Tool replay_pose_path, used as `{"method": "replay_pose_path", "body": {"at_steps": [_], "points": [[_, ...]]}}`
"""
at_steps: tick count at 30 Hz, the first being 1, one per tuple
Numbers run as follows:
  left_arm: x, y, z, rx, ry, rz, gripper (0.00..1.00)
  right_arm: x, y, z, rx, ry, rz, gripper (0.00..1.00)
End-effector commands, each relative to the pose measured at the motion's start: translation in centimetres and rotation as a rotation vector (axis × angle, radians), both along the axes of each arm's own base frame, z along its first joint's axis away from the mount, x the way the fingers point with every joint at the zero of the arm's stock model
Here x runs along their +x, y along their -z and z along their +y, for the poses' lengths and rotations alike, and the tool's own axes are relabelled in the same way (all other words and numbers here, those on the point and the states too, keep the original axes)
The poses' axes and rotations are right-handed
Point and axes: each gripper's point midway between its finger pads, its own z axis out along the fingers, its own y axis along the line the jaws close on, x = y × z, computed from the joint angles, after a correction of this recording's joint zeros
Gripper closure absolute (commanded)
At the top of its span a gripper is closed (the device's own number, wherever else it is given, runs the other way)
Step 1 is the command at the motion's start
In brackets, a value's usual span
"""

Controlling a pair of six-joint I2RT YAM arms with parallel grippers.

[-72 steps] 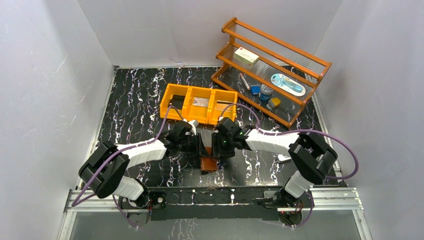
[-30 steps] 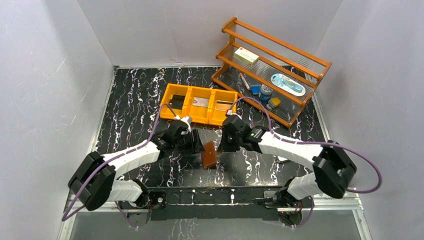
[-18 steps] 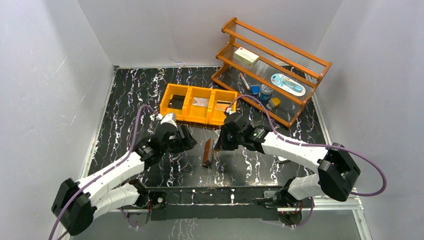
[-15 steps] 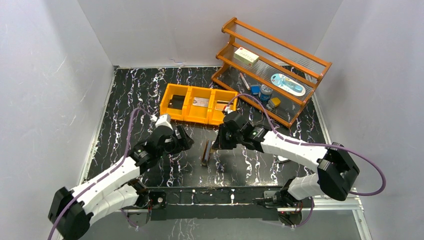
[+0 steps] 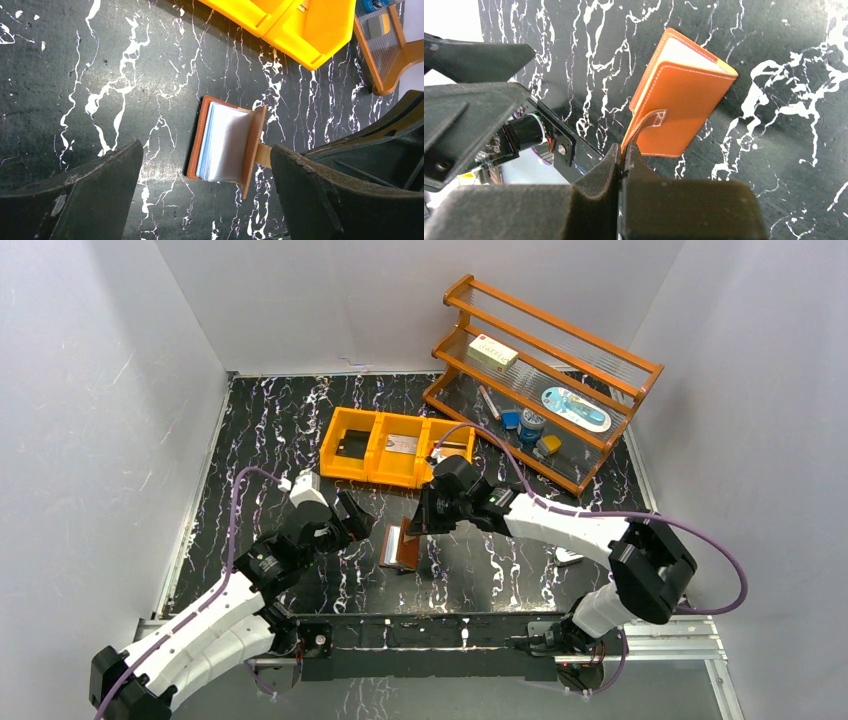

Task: Take the credit cards out of the card holder

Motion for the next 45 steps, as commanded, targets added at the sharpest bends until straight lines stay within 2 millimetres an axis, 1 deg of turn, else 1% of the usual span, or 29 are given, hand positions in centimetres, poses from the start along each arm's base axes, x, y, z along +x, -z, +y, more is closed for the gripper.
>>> {"method": "replay_pose_path", "body": {"at_steps": [1,3,6,9,11,14,16,18,21,25,28,31,33,35,45], "points": [[0.4,-0.8,0.3,-0.004,-0.01,-0.046,0.02,0.1,-1.8,-0.6,0.056,0.035,-0.05,0.98],[0.5,-1.2,-0.6,-0.02,0.042,-0.071,0.02,0.0,-1.1,-1.8,0.024,0.077,-0.049,0.98],[0.3,-1.7,-2.0,-0.035,0.128,-0.096,0.02,-0.1,1.0,-4.4,-0.069,0.181,-0.017,1.0],[0.2,-2.2,-3.1,-0.038,0.205,-0.111,0.05,-0.5,2.8,-7.0,-0.141,0.241,0.001,1.0],[0.1,-2.6,-3.7,-0.035,0.248,-0.121,0.08,-0.8,3.6,-8.3,-0.163,0.265,0.003,1.0],[0.0,-3.2,-4.8,-0.042,0.316,-0.133,0.11,-1.1,4.5,-9.6,-0.175,0.294,0.006,1.0],[-0.2,-3.7,-5.9,-0.066,0.376,-0.147,0.13,-1.0,5.1,-10.2,-0.18,0.304,0.005,0.99],[-0.4,-3.7,-7.1,-0.085,0.437,-0.139,0.15,-0.8,5.6,-10.7,-0.197,0.317,0.008,0.99],[-0.8,-3.4,-8.8,-0.112,0.519,-0.098,0.17,-0.4,6.6,-11.2,-0.213,0.333,0.011,0.99],[-1.6,-1.7,-10.6,-0.13,0.612,0.001,0.2,-0.1,8.0,-11.7,-0.245,0.345,0.033,0.99],[-1.9,-0.1,-11.3,-0.13,0.639,0.08,0.23,0.0,8.2,-11.5,-0.237,0.344,0.031,0.98],[-2.1,1.7,-11.2,-0.105,0.62,0.173,0.25,0.1,7.8,-11.0,-0.208,0.337,0.031,0.97],[-1.9,3.3,-10.4,-0.056,0.557,0.252,0.25,0.1,7.8,-10.8,-0.199,0.339,0.034,0.97],[-2.1,4.1,-9.9,-0.027,0.543,0.297,0.24,0.1,7.7,-10.7,-0.195,0.338,0.037,0.97],[-3.6,4.0,-10.2,-0.076,0.575,0.332,0.24,-0.4,8.2,-10.6,-0.181,0.343,0.065,0.96]]}}
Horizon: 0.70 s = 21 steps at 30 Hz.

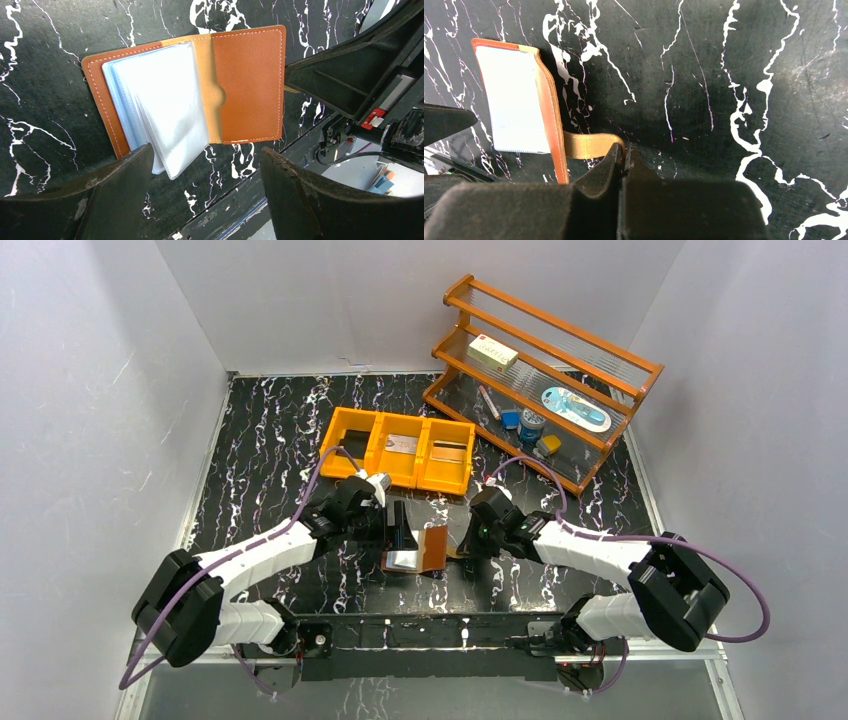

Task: Take the credit cards out of the card holder

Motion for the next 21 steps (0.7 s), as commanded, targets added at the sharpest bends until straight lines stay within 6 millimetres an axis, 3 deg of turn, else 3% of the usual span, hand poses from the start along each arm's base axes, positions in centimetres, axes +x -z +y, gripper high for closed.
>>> {"method": "replay_pose_path", "body": {"at_steps": [1,7,21], "points": [[-0.9,-1.2,-0.3,-0.036,0.013,0.027,0.23,0.3,-0.3,0.7,0.043,0.009,-0.007,0.96],[-1.8,-0.1,0.1,-0.024,0.001,0.085,0.23,0.2,-0.1,0.7,0.04,0.006,0.001,0.96],[-1.7,1.9,-0.1,0.012,-0.015,0.148,0.25,0.0,0.2,0.9,0.043,-0.002,0.014,0.96]]}}
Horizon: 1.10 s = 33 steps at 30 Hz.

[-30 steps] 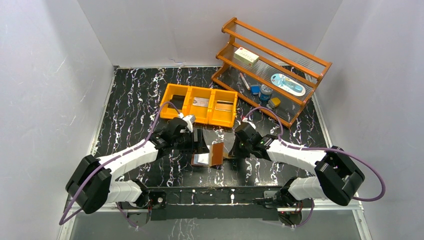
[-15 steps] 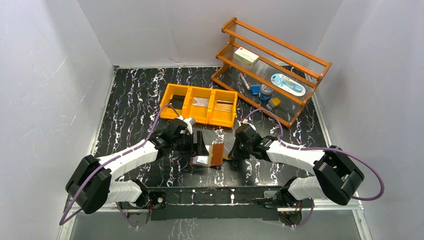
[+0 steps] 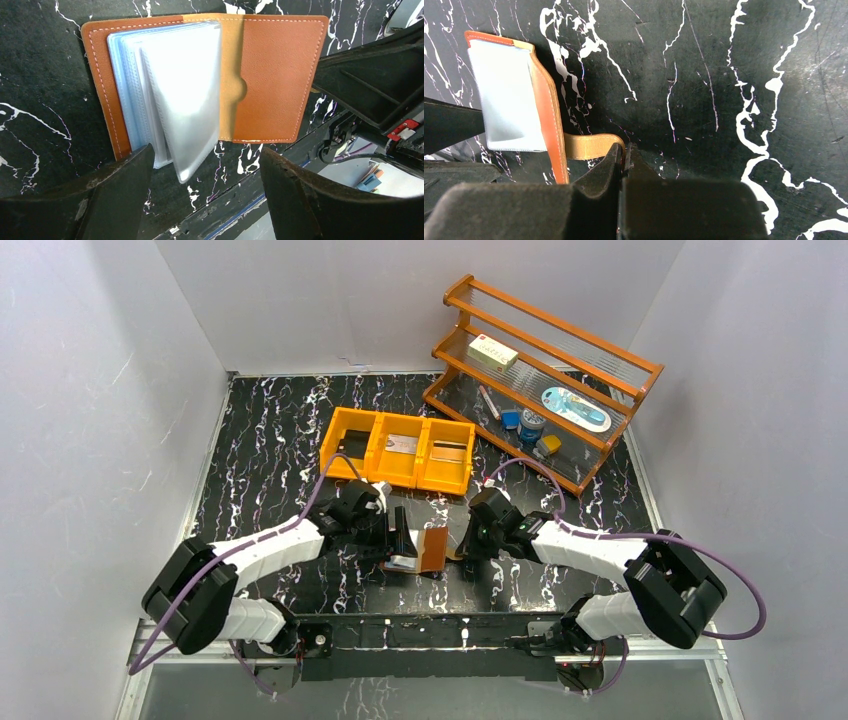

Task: Take the credit cards out of the card holder

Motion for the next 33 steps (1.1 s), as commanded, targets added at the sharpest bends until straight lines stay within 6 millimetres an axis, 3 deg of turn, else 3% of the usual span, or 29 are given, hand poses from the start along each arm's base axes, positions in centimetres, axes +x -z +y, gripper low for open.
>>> {"method": "replay_pose_path", "body": {"at_steps": [1,8,15,24,33], "points": [[-0.3,-0.2,-0.3,-0.014,0.006,0.023,0.25,0.4,-0.3,0.6,0.029,0.006,-0.008,0.96],[0.1,-1.7,-0.8,-0.07,0.002,-0.027,0.28,0.3,-0.2,0.5,0.03,0.005,-0.005,0.96],[0.2,-2.0,-1.0,-0.079,0.003,-0.032,0.27,0.2,0.0,0.7,0.031,-0.001,0.004,0.96],[0.3,-4.2,-3.3,-0.199,0.084,-0.079,0.3,0.3,0.0,1.1,0.042,-0.006,0.009,0.95],[-0.1,-5.0,-6.1,-0.27,0.179,-0.095,0.35,1.3,-1.1,1.4,0.054,0.003,-0.039,0.91]]}}
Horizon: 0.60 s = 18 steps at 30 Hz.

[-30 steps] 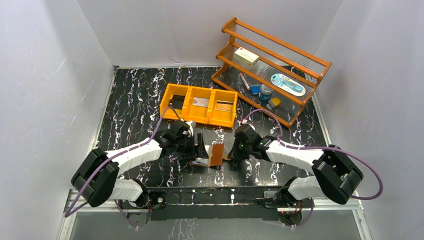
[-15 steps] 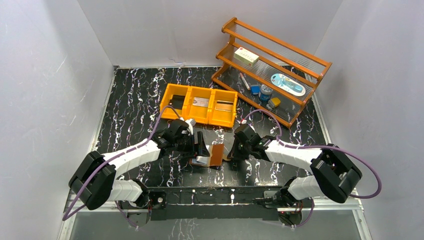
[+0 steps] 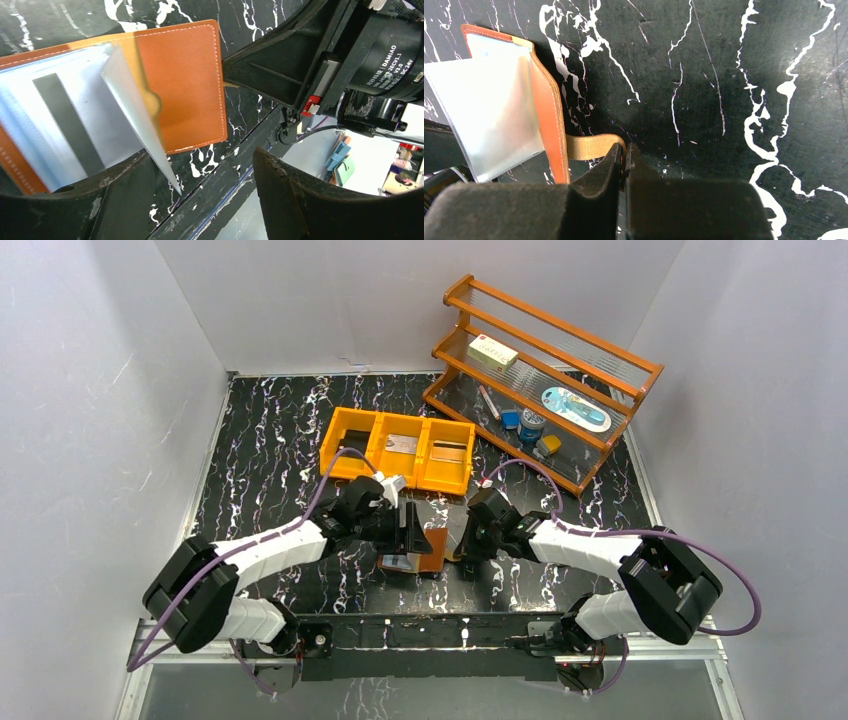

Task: Take the credit cards out of the card holder

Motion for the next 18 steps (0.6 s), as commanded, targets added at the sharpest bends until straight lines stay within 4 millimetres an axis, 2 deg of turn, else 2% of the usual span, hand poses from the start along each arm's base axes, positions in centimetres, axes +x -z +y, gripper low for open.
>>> {"method": "replay_pose_path", "body": {"at_steps": [1,2,4,7,10,15,18], "points": [[-0.2,-1.8,-2.7,-0.078,0.089,-0.034,0.35,1.5,-1.6,1.0,0.048,0.012,-0.062,0.9],[-0.2,-2.0,-2.9,-0.083,0.096,-0.042,0.36,1.5,-1.7,1.0,0.052,0.012,-0.066,0.9],[-0.6,-1.1,-3.6,-0.065,0.121,-0.022,0.37,1.5,-2.1,1.0,0.065,0.02,-0.075,0.84],[-0.9,-0.7,-4.5,-0.061,0.138,-0.018,0.39,1.7,-2.8,0.8,0.081,0.034,-0.094,0.81],[-1.0,0.2,-4.9,-0.035,0.138,-0.003,0.43,2.0,-2.9,0.1,0.072,0.063,-0.103,0.72],[-1.3,2.1,-4.2,0.02,0.115,0.019,0.5,2.2,-3.6,-1.0,0.065,0.107,-0.114,0.72],[-1.3,3.2,-3.3,0.065,0.093,0.025,0.53,2.4,-5.0,-0.8,0.109,0.112,-0.144,0.72]]}}
